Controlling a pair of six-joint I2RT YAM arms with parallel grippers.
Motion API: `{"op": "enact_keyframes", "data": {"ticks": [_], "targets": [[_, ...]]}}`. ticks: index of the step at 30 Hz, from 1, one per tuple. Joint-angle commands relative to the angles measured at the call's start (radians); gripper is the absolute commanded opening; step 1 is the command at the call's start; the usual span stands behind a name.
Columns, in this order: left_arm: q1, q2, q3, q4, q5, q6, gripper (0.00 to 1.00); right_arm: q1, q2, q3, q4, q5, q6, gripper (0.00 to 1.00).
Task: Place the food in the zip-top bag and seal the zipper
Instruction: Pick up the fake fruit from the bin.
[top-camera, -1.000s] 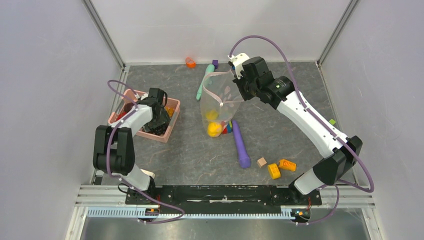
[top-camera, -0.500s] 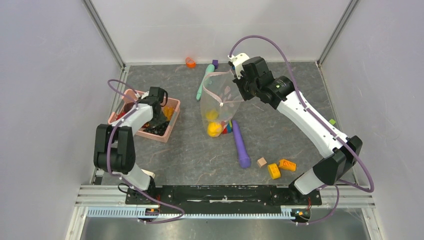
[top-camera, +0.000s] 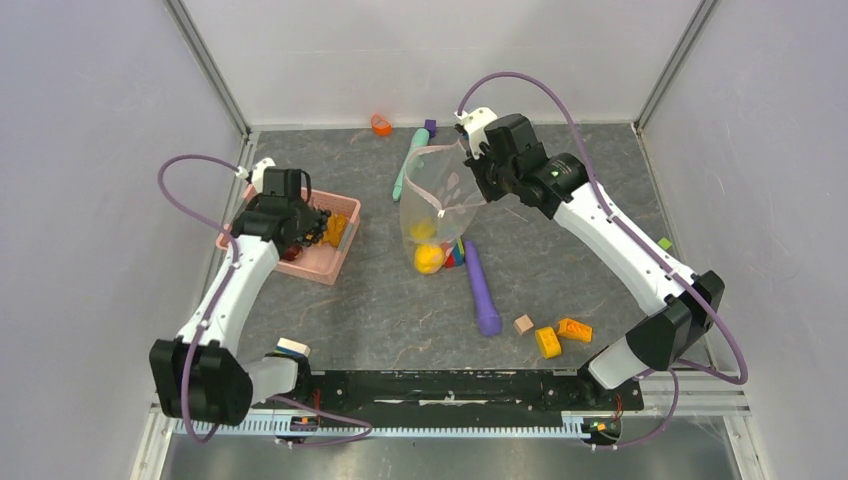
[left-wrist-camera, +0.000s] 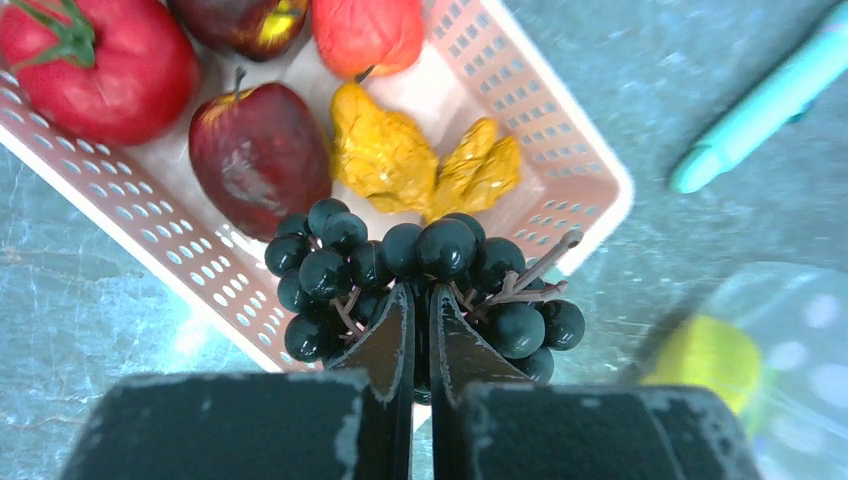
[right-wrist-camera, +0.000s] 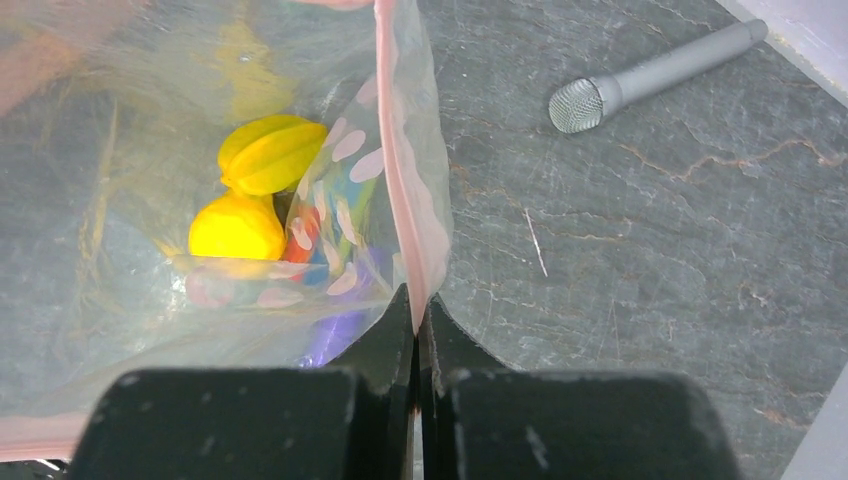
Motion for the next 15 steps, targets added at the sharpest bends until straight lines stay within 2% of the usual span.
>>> {"op": "enact_keyframes", "data": {"ticks": [1,6,9,15], "targets": [[-0.001,-0.115,0.094,0.030,0.100,0.003,0.02,0.001,-0.044,-0.011,0.062,-0.078,-0.014,0.00],[-0.004,-0.210,0.141,0.184,0.422,-0.009,0.02,0.018,-0.041,0.013,0.084,-0.142,-0.017,0.00],[-0.025,-0.231,0.173,0.278,0.565,-0.036,0.02,0.028,-0.042,0.029,0.096,-0.171,-0.013,0.00],[-0.119,-0.235,0.273,0.416,0.697,-0.050,0.02,0.040,-0.044,0.044,0.130,-0.213,0.015,0.00]]}}
